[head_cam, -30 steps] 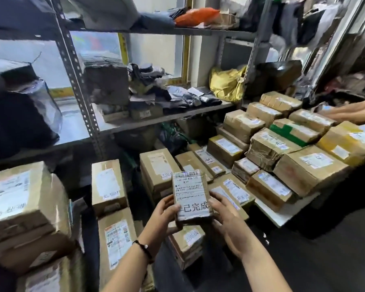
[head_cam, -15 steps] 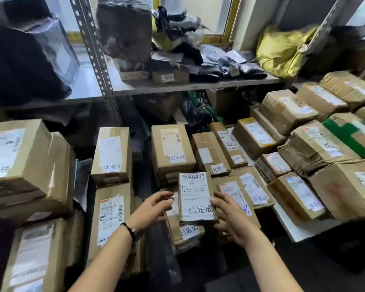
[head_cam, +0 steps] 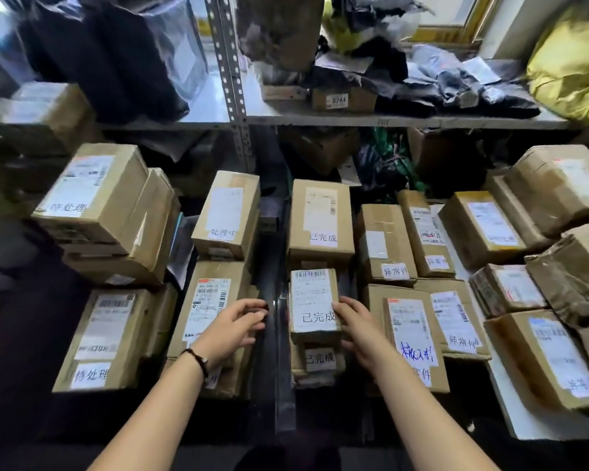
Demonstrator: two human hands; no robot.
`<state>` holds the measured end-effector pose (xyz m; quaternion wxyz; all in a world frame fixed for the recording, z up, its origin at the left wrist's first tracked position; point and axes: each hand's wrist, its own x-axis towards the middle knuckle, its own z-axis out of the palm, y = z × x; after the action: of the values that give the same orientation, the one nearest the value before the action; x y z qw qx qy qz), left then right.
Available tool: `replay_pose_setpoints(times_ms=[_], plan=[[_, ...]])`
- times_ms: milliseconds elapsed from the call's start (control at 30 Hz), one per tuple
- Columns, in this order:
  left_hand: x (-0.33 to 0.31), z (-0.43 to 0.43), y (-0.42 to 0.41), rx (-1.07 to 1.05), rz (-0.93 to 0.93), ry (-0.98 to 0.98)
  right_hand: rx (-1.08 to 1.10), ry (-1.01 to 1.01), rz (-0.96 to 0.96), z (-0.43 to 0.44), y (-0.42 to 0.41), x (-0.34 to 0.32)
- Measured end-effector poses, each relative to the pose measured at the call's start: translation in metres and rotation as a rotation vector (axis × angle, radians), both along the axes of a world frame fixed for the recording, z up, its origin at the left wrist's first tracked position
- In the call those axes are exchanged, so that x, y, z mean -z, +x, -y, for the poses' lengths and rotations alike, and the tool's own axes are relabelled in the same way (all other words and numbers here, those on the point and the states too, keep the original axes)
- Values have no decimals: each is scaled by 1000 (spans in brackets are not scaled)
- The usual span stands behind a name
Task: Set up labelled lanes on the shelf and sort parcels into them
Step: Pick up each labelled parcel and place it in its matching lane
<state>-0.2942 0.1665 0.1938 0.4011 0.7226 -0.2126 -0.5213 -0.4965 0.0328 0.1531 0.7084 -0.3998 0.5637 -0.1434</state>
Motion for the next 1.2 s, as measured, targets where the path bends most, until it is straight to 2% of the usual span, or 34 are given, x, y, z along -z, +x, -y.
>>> replay_pose_setpoints(times_ms=[100,200,300,333,433,500,600,633,800,1000,1200], plan=[[-5,-7,-6,-37,-7,-3,38,-7,27,5,4,3],[-11,-13,-12,-71,-20,-25,-44,-91,-15,3,3,4],[-17,-20,-16,-119,-32,-59,-206,-439,-279,-1,0,-7],[-20,-23,-17,-137,-34,-72,-247,-556,-310,-4,1,-14],[-25,-40,-21,-205,6,-101,-362,-762,-243,-22,9,-35],[-26,-58,-21,-242,163,-101,-467,-866,-197,-36,21,-42],[-28,-94,-14,-161,627,2,-627,-947,-113,-57,47,-50],[-29,-109,-13,-154,713,21,-689,-973,-90,-67,56,-51],[-37,-181,-12,-286,746,78,-931,-958,45,-135,97,-63],[-34,-275,14,-420,760,142,-1104,-905,182,-226,155,-72],[-30,-367,72,-453,746,120,-1229,-879,197,-320,238,-78]])
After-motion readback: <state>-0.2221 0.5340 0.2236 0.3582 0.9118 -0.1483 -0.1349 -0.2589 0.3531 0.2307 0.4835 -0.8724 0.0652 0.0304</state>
